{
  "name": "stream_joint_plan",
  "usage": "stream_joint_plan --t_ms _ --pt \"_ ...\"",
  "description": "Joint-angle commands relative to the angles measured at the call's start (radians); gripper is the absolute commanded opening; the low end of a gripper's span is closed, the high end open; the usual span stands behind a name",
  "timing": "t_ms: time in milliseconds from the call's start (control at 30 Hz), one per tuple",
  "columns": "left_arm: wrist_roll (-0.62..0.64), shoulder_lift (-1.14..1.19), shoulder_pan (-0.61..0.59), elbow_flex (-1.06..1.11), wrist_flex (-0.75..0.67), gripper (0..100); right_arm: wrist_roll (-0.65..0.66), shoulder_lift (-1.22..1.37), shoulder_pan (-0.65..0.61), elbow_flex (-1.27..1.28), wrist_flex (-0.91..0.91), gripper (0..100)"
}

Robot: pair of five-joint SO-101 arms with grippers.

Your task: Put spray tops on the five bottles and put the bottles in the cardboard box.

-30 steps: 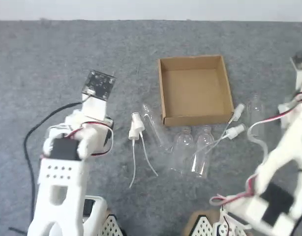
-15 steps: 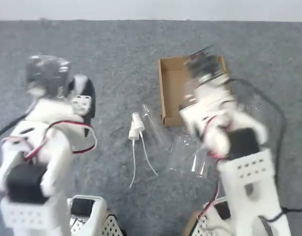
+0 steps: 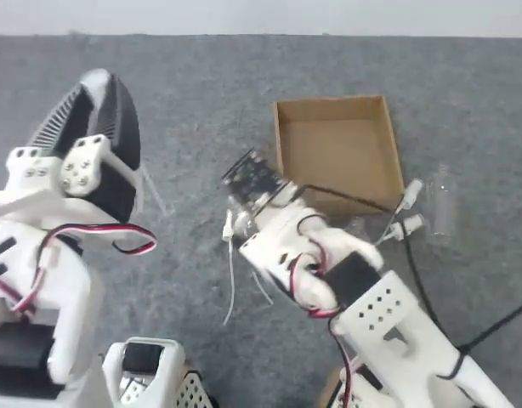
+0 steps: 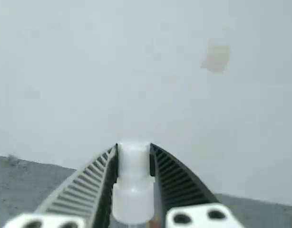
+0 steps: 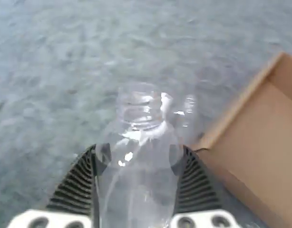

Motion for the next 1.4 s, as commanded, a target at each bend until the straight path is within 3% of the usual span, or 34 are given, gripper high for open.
stream_joint_plan --t_ms 0,133,333,567,1200,1367 --pt "0.072 -0.002 0.002 -0.039 -0.066 1 0.095 -0.047 -0.082 0.041 -0.117 0.6" --pt "0.072 -0.002 0.002 -0.019 -0.068 1 0.112 -0.047 -0.114 0.115 -0.291 0.6" --pt "0.071 -0.008 0.000 0.124 -0.143 1 0.015 -0.048 -0.116 0.221 -0.499 0.6" --pt "0.069 -0.005 -0.005 0.257 -0.265 1 0.011 -0.048 -0.116 0.226 -0.506 0.6" --pt "0.072 -0.008 0.003 0.409 -0.272 1 0.011 -0.048 -0.110 0.227 -0.504 0.6" --pt "0.071 -0.008 0.002 0.404 -0.359 1 0.011 -0.048 -0.114 0.229 -0.503 0.6"
